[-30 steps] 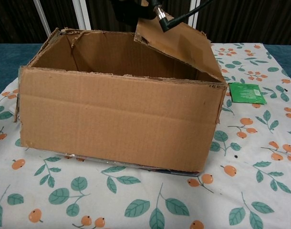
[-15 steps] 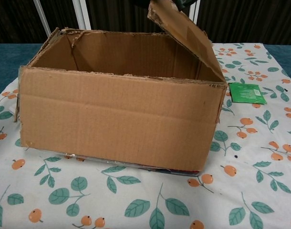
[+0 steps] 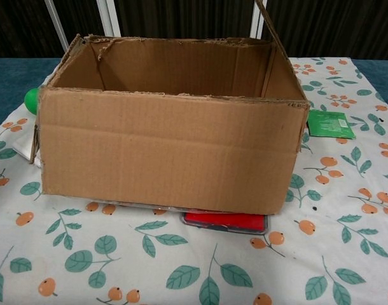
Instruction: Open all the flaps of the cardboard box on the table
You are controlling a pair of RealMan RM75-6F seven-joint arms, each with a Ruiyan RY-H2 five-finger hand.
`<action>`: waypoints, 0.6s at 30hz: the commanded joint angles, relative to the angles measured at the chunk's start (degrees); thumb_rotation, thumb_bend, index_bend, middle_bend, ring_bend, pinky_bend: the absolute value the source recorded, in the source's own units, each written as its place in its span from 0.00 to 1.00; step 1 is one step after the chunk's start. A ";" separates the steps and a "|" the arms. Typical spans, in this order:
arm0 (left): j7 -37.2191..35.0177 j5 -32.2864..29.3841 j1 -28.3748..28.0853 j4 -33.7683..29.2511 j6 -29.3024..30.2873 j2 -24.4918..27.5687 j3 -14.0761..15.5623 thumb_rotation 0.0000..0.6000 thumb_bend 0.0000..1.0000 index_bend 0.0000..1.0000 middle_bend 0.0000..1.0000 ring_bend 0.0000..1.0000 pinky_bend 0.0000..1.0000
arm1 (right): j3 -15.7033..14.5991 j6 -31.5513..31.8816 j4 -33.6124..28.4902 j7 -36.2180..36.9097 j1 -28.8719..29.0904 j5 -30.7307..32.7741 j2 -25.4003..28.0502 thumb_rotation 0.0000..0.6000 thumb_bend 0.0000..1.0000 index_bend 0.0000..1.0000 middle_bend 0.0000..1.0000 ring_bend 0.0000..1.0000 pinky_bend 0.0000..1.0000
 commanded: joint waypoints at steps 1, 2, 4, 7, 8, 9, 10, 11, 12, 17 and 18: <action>0.02 0.01 0.02 -0.08 -0.06 0.04 0.02 1.00 0.19 0.00 0.00 0.00 0.00 | -0.97 0.05 -0.32 -0.62 0.32 0.73 0.65 1.00 1.00 0.65 0.52 0.28 0.28; -0.06 -0.04 0.03 -0.17 -0.11 0.06 0.00 1.00 0.19 0.00 0.00 0.00 0.00 | -1.45 0.18 -0.35 -0.89 0.37 1.07 0.88 1.00 1.00 0.65 0.52 0.28 0.28; -0.10 -0.05 0.07 -0.26 -0.09 0.09 -0.04 1.00 0.19 0.00 0.00 0.00 0.00 | -2.20 0.52 -0.27 -1.43 0.40 1.42 1.15 1.00 1.00 0.65 0.52 0.27 0.28; -0.03 0.01 0.11 -0.27 -0.01 0.08 -0.07 1.00 0.19 0.00 0.00 0.00 0.00 | -3.48 0.62 -0.12 -2.59 0.64 1.91 1.77 1.00 1.00 0.62 0.47 0.22 0.25; -0.07 -0.07 0.14 -0.29 -0.05 0.09 -0.09 1.00 0.19 0.00 0.00 0.00 0.00 | -4.21 0.57 -0.03 -3.41 0.94 2.37 2.30 1.00 1.00 0.61 0.45 0.21 0.25; -0.04 -0.14 0.11 -0.29 -0.15 0.08 -0.11 1.00 0.19 0.00 0.00 0.00 0.00 | -4.63 0.73 -0.12 -3.82 1.11 2.91 2.67 1.00 1.00 0.58 0.43 0.20 0.24; 0.02 -0.16 0.09 -0.29 -0.20 0.07 -0.13 1.00 0.19 0.00 0.00 0.00 0.00 | -4.97 0.92 -0.32 -4.21 1.31 3.43 2.93 1.00 1.00 0.57 0.42 0.19 0.24; 0.08 -0.17 0.08 -0.30 -0.24 0.07 -0.13 1.00 0.19 0.00 0.00 0.00 0.00 | -5.29 1.13 -0.52 -4.61 1.50 3.90 3.13 1.00 0.98 0.55 0.41 0.19 0.24; 0.11 -0.18 0.09 -0.33 -0.29 0.10 -0.11 1.00 0.19 0.00 0.00 0.00 0.00 | -5.59 1.30 -0.68 -4.99 1.71 4.32 3.30 1.00 0.97 0.53 0.40 0.18 0.24; 0.22 -0.32 0.12 -0.55 -0.52 0.21 -0.10 1.00 0.19 0.00 0.00 0.00 0.00 | -6.60 2.28 -1.30 -6.15 2.37 5.88 3.82 1.00 0.92 0.50 0.38 0.18 0.24; 0.22 -0.34 0.13 -0.58 -0.53 0.24 -0.11 1.00 0.19 0.00 0.00 0.00 0.00 | -6.77 2.42 -1.38 -6.30 2.44 6.10 3.87 1.00 0.90 0.50 0.38 0.18 0.24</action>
